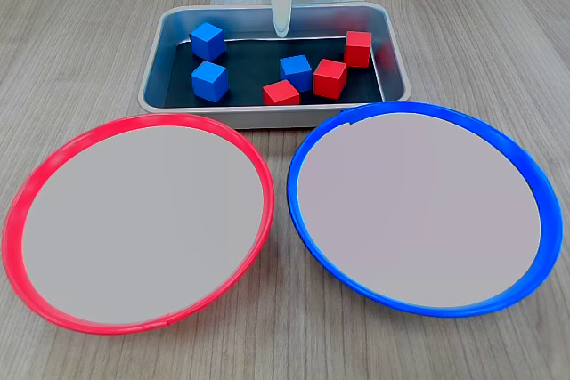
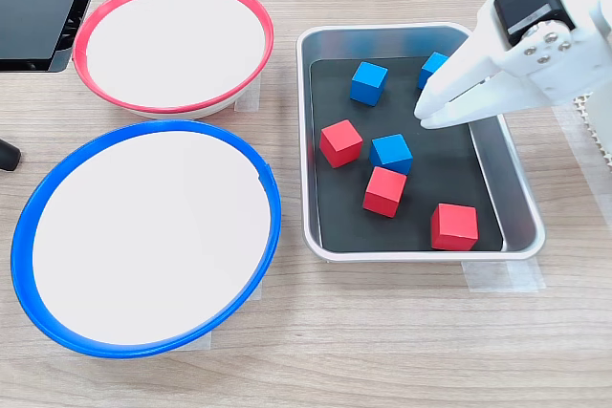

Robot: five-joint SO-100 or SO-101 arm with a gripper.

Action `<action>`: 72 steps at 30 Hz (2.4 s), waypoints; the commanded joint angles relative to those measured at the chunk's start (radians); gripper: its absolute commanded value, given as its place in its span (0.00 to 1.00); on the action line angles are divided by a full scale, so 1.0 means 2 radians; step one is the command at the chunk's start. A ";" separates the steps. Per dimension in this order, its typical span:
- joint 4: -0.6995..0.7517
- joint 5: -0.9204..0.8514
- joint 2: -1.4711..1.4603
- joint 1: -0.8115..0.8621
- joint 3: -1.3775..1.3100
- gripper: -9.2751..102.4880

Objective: Move six blocks tray to matching dishes

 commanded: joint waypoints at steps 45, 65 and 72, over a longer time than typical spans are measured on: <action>0.042 -0.177 -0.673 -0.028 -0.389 0.24; -0.041 -0.139 -0.726 -0.044 -0.344 0.22; -0.025 -0.158 -0.719 -0.058 -0.339 0.08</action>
